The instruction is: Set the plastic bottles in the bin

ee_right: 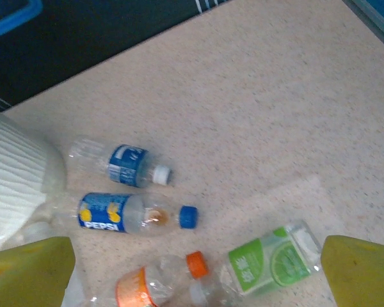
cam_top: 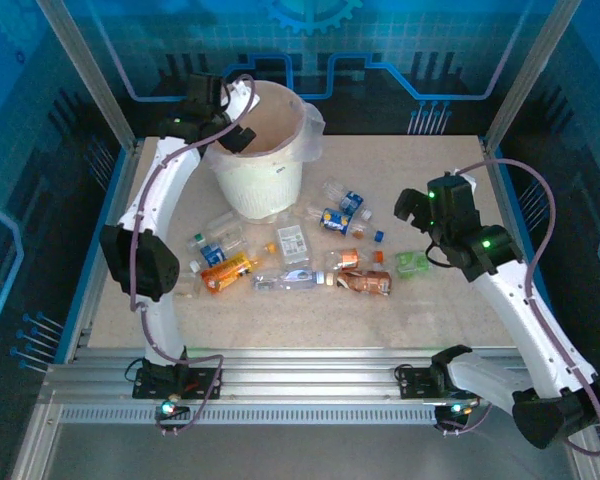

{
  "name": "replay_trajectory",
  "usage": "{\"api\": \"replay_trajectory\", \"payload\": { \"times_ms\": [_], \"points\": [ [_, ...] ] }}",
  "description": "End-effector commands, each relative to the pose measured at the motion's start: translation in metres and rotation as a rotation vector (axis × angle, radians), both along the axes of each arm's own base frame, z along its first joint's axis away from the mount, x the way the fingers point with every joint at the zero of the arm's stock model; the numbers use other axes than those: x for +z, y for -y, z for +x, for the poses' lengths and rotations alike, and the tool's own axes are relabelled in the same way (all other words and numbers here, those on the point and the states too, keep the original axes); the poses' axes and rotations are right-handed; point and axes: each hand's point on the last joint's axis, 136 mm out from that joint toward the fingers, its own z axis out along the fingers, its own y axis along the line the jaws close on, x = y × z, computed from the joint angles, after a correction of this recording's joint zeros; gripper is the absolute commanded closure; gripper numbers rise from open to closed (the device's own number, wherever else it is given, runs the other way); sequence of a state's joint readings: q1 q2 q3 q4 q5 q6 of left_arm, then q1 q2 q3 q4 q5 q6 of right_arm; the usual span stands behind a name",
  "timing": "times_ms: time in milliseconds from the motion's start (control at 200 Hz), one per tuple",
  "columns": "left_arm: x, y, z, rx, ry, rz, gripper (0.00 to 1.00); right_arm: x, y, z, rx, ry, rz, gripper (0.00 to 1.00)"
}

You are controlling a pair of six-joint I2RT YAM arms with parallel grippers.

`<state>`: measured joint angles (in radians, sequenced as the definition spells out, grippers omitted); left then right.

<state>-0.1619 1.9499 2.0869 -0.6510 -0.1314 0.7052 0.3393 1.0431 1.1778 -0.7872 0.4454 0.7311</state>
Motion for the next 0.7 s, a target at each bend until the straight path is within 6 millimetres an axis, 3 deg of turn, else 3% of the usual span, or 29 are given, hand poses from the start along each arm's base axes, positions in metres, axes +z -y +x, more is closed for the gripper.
{"api": "replay_trajectory", "payload": {
  "times_ms": [0, 170, 360, 490, 695],
  "points": [
    [0.078, 0.003, -0.014, 0.043, 0.177, -0.137, 0.06, -0.026, 0.017, -0.018, -0.086, -0.115, -0.004, 0.0],
    [0.111, 0.002, -0.03, 0.095, 0.232, -0.283, 0.01, -0.059, 0.016, -0.031, -0.096, -0.195, 0.055, 0.0],
    [0.134, 0.004, -0.061, 0.134, 0.264, -0.483, 0.01, -0.083, -0.022, -0.035, 0.144, -0.264, 0.096, 0.0],
    [0.138, 0.01, -0.088, 0.128, 0.268, -0.663, 0.01, -0.091, -0.046, -0.042, 0.33, -0.302, 0.034, 0.0],
    [0.133, 0.029, -0.127, 0.05, 0.245, -0.954, 0.01, -0.119, -0.077, -0.05, 0.542, -0.427, -0.07, 0.0]
  ]
}}
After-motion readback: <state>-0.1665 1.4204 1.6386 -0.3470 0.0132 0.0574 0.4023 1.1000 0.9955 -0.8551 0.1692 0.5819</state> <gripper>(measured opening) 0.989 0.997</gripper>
